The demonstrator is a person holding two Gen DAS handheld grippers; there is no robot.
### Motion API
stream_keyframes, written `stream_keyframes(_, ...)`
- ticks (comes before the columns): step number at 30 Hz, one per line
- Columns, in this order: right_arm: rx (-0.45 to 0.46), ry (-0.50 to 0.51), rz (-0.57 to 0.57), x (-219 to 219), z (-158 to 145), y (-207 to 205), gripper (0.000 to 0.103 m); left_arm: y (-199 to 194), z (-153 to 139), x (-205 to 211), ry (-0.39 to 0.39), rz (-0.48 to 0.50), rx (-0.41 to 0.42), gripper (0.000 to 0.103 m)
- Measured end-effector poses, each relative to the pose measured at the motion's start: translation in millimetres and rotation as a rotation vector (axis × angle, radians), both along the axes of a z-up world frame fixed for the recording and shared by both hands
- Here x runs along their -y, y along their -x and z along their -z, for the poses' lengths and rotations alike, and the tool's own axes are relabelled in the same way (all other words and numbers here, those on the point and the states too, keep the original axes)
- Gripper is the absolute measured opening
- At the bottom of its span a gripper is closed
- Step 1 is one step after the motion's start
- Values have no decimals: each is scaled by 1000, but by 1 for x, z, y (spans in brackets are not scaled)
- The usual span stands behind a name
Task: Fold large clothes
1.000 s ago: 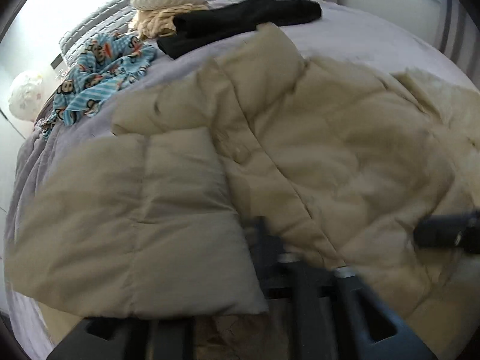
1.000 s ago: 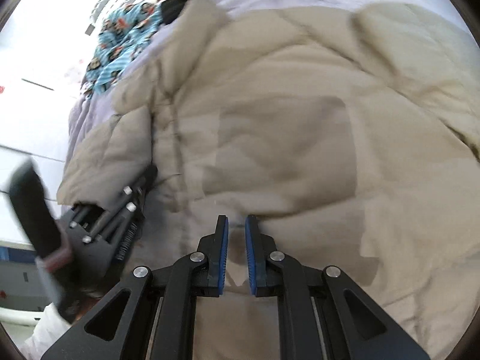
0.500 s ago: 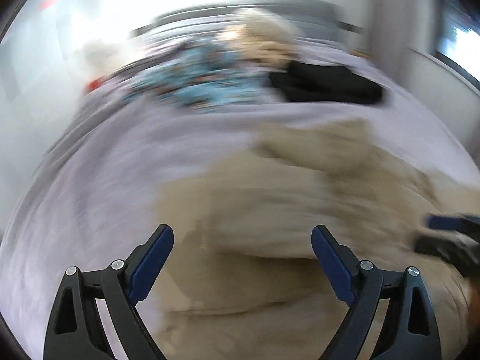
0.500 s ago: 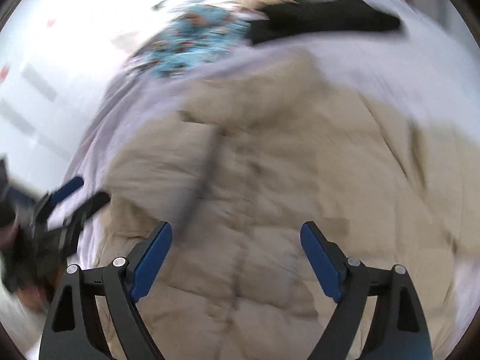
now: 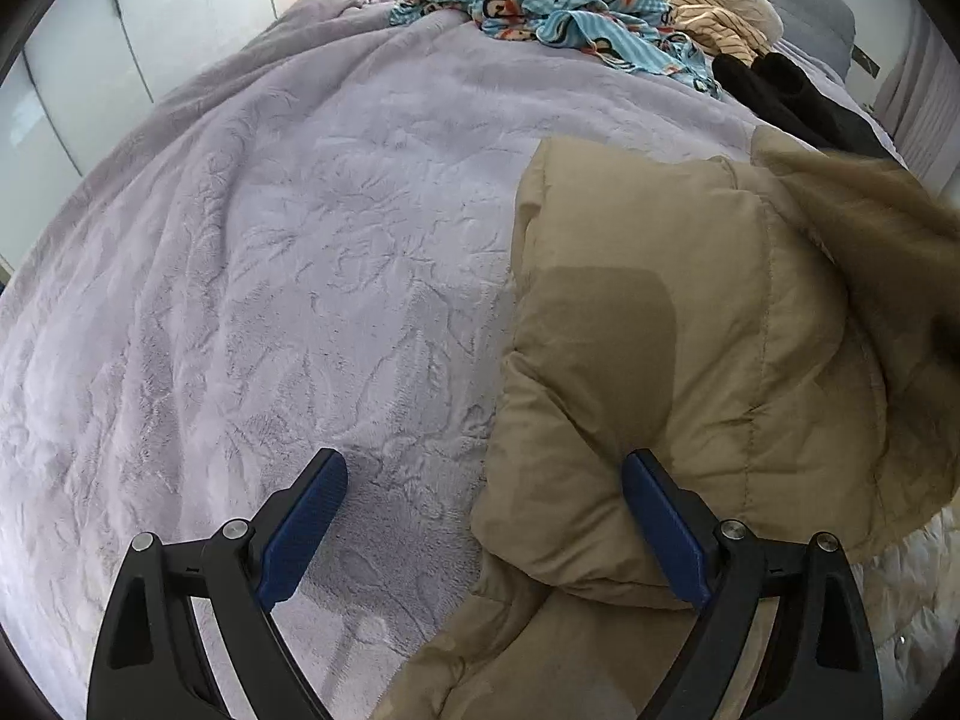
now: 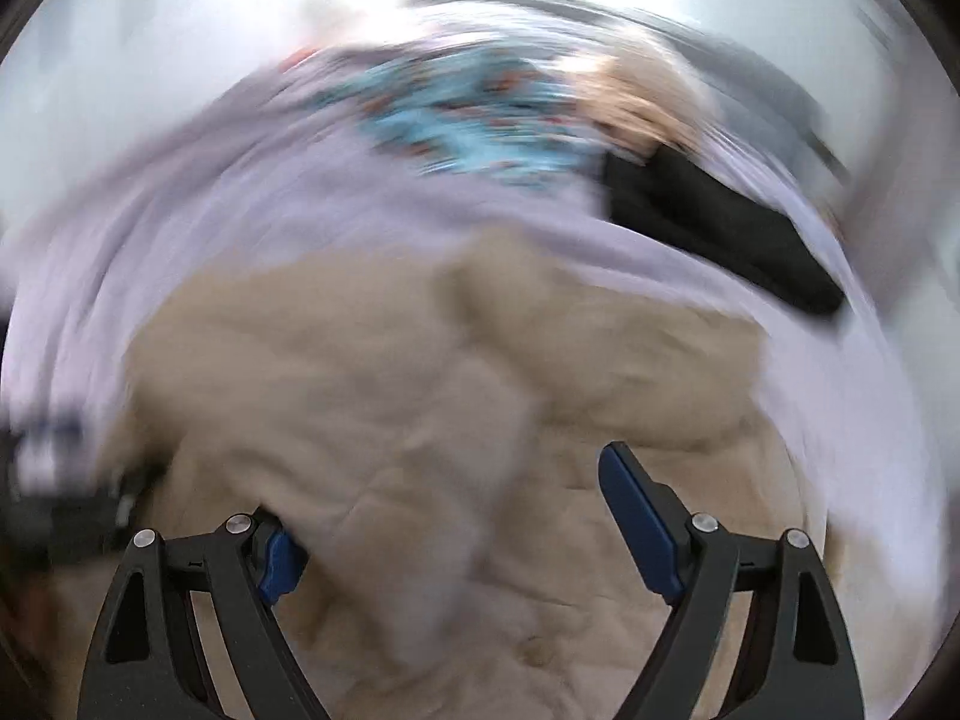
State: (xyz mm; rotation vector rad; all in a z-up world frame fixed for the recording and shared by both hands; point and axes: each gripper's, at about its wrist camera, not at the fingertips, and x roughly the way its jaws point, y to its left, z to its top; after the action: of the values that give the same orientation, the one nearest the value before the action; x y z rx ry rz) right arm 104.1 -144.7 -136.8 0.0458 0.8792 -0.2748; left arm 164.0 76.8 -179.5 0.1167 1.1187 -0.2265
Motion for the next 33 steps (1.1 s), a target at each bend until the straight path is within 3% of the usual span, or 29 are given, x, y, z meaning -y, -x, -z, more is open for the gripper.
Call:
stream_keyframes(2, 36, -182, 146, 49, 0, 12, 89, -9, -5, -1, 32, 30, -26, 94)
stream_keyframes(5, 24, -459, 292, 112, 24, 34, 86, -34, -23, -13, 161, 37, -63, 94)
stream_keyframes(7, -1, -626, 347, 139, 47, 44, 61, -63, -21, -15, 232, 11, -120, 94)
stream_keyframes(9, -18, -764, 381, 154, 66, 47, 25, -92, -7, -13, 297, -24, -211, 94)
stream_keyframes(10, -11, -851, 416, 162, 78, 51, 13, -101, -2, -10, 313, -41, -234, 93)
stream_keyframes(12, 5, -917, 437, 169, 88, 56, 11, -110, -4, 0, 356, -24, -224, 58)
stream_keyframes(13, 9, -918, 432, 170, 88, 57, 10, -109, -10, 6, 369, 5, -210, 29)
stream_keyframes(14, 9, -904, 418, 167, 86, 59, 10, -106, -19, 12, 360, 29, -179, 26)
stream_keyframes(17, -22, -833, 394, 157, 81, 67, 10, -86, -42, 28, 245, 106, -15, 26)
stream_keyframes(23, -47, -808, 392, 149, 95, 82, 9, -101, -2, 20, 50, 27, -25, 26)
stream_keyframes(25, -45, -755, 366, 152, 90, 69, 9, -101, -5, 12, 37, -25, -22, 27)
stream_keyframes(27, -77, -738, 359, 157, 84, 66, 17, -97, -19, 3, 36, -51, 6, 27)
stream_keyframes(28, -90, -726, 365, 158, 79, 69, 21, -92, -26, -1, 42, -48, 24, 27)
stream_keyframes(30, -95, -677, 395, 161, 65, 79, 40, -82, -46, -4, 46, -19, 60, 27)
stream_keyframes(33, -45, -556, 498, 170, 38, 101, 42, -67, -68, 0, 51, 49, 89, 27)
